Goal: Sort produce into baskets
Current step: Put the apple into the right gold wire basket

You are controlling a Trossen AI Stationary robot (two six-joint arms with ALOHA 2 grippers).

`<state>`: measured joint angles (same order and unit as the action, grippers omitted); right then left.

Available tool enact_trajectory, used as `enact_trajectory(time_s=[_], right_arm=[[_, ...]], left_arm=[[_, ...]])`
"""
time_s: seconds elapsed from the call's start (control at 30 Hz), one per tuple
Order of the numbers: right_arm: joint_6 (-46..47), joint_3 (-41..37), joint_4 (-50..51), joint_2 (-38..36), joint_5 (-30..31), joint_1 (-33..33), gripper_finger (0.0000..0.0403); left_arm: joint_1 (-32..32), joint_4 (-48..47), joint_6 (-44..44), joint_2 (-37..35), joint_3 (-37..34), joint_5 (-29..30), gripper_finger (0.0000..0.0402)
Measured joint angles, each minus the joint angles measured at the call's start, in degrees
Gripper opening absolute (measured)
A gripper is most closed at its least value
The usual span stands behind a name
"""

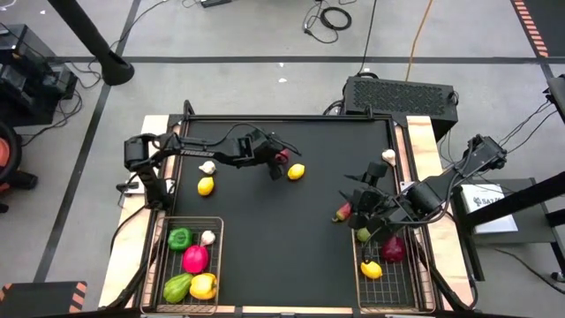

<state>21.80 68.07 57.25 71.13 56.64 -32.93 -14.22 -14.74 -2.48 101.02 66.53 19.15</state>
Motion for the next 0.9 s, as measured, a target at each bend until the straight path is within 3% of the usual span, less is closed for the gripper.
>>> enact_trajectory(time_s=[0.4, 0.9], right_arm=[[-0.2, 0.0, 0.1, 0.0, 0.0, 0.0, 0.0212], [-0.4, 0.0, 0.0, 0.0, 0.0, 0.0, 0.0212]], left_arm=[[-0.4, -0.6, 0.3, 0.6, 0.0, -0.2, 0.0200], [-0.4, -1.2, 1.9, 0.4, 0.0, -2.9, 0.0035]])
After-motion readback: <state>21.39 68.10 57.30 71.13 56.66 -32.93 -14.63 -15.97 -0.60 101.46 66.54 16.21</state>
